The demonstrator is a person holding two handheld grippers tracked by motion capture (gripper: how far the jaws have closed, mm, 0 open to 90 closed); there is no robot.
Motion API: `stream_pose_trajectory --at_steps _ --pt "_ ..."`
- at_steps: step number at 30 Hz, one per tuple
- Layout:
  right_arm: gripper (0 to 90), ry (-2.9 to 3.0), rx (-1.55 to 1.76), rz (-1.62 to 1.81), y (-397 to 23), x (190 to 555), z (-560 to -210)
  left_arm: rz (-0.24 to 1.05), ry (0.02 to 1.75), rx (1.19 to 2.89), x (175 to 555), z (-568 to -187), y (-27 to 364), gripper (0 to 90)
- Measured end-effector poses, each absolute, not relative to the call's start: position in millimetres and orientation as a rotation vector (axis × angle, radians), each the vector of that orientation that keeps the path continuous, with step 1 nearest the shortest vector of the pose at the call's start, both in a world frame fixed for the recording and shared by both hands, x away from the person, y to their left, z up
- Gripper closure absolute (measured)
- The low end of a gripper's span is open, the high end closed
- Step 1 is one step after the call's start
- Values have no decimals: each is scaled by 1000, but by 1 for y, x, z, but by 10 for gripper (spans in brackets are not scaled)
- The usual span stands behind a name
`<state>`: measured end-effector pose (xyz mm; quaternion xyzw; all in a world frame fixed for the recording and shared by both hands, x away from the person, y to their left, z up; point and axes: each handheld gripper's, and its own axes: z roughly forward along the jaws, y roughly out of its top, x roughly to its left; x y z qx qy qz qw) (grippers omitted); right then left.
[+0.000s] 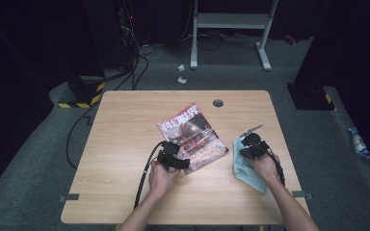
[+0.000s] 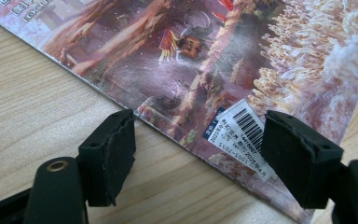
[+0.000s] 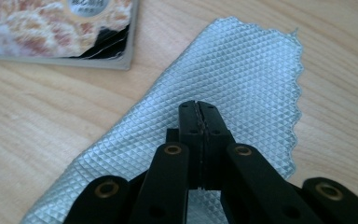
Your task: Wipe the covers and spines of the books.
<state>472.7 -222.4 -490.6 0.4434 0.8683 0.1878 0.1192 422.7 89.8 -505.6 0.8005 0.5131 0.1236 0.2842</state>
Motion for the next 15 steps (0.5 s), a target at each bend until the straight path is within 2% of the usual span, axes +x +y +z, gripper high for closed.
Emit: stream_pose_trajectory --at_steps 3,8,15 --pt "892 2517 1303 561 -225 476 -491 330 1370 2146 423 -505 92 269" --pt "813 2449 1378 590 -227 485 -487 322 1382 2138 424 -505 93 271" --pt "741 2466 1309 718 -207 482 -476 318 1375 2158 426 -504 93 274"
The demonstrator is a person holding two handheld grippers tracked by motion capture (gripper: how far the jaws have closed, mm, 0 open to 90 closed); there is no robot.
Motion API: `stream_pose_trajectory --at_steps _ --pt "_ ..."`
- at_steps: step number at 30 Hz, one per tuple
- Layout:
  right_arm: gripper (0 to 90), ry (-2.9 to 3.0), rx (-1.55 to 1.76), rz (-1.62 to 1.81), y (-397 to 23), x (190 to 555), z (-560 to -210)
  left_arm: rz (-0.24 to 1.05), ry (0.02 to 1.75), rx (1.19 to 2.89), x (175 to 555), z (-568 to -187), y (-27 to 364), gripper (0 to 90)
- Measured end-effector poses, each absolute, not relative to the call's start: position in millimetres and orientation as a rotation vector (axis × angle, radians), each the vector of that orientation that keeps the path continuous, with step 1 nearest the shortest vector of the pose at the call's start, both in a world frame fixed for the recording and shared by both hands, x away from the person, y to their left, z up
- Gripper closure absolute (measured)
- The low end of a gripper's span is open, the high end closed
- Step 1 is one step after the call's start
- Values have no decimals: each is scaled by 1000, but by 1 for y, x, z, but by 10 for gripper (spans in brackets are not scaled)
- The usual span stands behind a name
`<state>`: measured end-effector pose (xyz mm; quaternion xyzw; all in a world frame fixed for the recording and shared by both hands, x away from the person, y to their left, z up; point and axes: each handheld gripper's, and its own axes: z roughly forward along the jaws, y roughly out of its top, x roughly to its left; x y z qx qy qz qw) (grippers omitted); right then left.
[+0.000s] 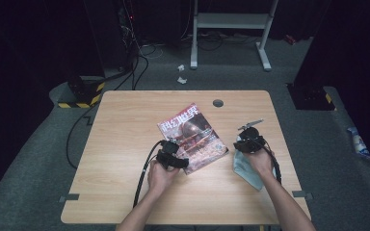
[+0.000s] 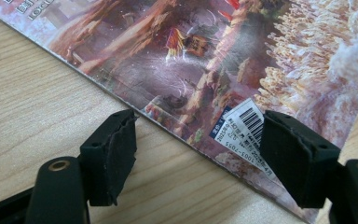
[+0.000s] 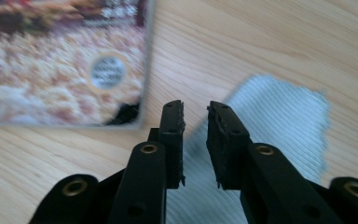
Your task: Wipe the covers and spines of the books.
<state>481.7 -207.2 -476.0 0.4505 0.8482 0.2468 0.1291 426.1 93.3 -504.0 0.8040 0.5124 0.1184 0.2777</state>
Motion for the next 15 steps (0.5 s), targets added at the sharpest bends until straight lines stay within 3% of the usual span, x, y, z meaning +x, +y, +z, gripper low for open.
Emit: stream_pose_trajectory --at_steps 7,15 --pt "682 2513 1288 756 -178 489 -479 309 1385 2145 427 -504 93 293" --pt "636 2561 1375 781 -176 497 -491 311 1381 2137 428 -505 93 295"
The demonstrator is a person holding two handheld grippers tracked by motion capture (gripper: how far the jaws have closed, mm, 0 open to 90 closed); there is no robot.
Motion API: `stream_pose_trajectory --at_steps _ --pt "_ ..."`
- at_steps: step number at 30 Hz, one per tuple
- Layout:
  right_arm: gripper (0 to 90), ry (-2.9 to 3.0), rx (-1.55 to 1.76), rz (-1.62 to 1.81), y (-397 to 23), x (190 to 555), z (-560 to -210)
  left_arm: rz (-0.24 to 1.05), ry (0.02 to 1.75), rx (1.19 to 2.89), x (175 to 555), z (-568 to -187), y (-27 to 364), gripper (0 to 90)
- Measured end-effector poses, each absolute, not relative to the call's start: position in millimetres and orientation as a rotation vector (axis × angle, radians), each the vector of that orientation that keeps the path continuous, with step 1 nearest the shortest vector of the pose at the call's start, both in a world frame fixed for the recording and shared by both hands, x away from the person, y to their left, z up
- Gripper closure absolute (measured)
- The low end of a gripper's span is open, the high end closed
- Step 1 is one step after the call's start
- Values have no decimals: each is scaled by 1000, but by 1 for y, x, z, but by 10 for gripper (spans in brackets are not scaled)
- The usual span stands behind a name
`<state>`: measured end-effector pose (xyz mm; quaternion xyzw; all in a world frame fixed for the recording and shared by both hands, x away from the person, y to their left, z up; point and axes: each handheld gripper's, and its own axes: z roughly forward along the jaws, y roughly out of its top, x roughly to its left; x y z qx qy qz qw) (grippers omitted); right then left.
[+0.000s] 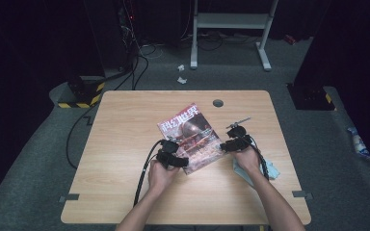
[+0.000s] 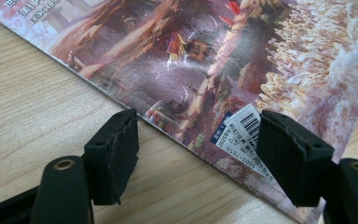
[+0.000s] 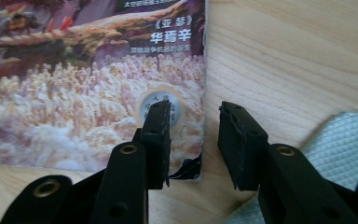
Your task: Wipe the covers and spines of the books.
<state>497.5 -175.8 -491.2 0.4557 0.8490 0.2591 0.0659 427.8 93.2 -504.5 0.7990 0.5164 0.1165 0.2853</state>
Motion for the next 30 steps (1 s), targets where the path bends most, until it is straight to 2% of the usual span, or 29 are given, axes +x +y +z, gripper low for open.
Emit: stream_pose_trajectory --at_steps 9,17,30 --pt "665 2614 1338 746 -169 492 -491 309 1369 2143 428 -504 95 302" --pt "678 2625 1234 628 -154 476 -487 313 1381 2139 427 -504 100 302" --pt "681 2644 1158 657 -147 448 -488 307 1377 2169 420 -503 111 310"
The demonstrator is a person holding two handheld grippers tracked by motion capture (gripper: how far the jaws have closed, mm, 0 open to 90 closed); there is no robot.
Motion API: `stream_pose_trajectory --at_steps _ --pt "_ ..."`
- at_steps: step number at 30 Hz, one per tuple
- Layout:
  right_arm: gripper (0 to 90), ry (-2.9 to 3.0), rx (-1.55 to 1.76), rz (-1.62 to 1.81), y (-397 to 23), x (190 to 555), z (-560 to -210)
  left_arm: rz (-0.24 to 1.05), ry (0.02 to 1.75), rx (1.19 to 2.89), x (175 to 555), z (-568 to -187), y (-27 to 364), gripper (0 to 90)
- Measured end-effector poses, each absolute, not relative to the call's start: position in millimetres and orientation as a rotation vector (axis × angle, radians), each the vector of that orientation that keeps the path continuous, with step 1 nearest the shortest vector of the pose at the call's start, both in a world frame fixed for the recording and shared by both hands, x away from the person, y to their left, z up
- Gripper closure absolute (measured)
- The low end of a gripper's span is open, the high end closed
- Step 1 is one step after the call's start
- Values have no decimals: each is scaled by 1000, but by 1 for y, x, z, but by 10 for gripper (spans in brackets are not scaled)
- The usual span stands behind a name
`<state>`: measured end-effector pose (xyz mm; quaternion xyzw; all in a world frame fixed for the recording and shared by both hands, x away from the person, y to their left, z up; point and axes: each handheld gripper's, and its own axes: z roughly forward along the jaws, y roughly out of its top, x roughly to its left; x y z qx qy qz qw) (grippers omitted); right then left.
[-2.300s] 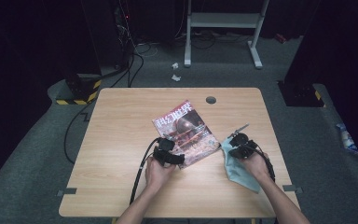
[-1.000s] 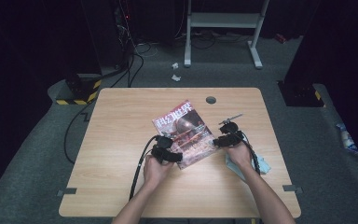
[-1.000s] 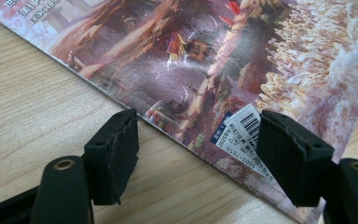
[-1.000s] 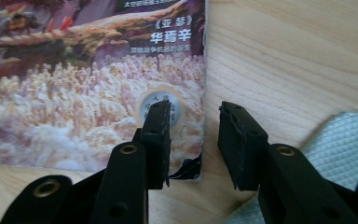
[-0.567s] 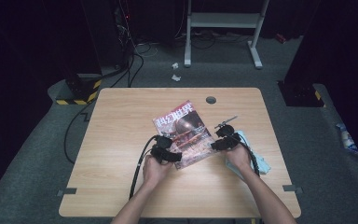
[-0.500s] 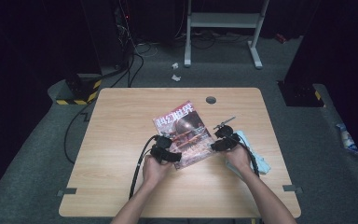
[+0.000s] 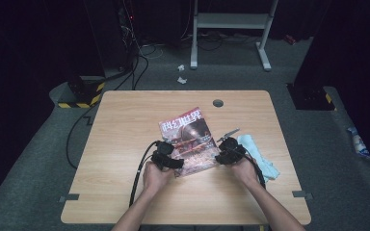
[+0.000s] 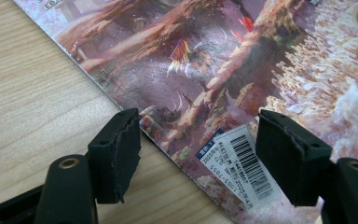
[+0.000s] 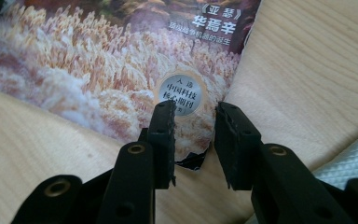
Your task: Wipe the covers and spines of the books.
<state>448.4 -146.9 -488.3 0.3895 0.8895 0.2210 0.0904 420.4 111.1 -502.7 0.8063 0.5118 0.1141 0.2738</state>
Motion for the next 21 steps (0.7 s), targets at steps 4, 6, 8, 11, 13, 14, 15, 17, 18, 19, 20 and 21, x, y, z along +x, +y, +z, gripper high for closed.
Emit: stream_pose_trajectory --at_steps 4,6,8,11,13,14,15,17,18,19,20,21 --pt "681 2658 1125 655 -145 437 -488 305 1374 2162 416 -503 114 312" --pt "681 2663 1105 656 -143 431 -488 307 1364 2157 412 -504 117 317" --pt "681 2667 1079 660 -142 424 -489 311 1356 2148 408 -505 120 328" --pt "681 2678 1058 690 -142 415 -490 315 1337 2152 403 -505 124 341" --pt "681 2682 1060 716 -143 409 -491 313 1334 2146 400 -505 125 350" --pt "681 2682 1053 727 -144 407 -492 310 1334 2146 399 -505 126 353" --pt "681 2685 1062 739 -143 405 -492 305 1334 2145 397 -505 126 355" --pt "681 2690 1053 743 -143 400 -492 302 1326 2156 395 -505 128 360" --pt "681 2693 1041 747 -143 396 -492 306 1319 2167 395 -504 128 360" --pt "681 2698 1029 741 -142 393 -492 307 1320 2164 394 -505 128 360" --pt "681 2702 1014 744 -142 392 -492 298 1322 2160 392 -505 128 360" --pt "682 2705 1004 739 -141 388 -492 297 1319 2163 392 -505 129 363"
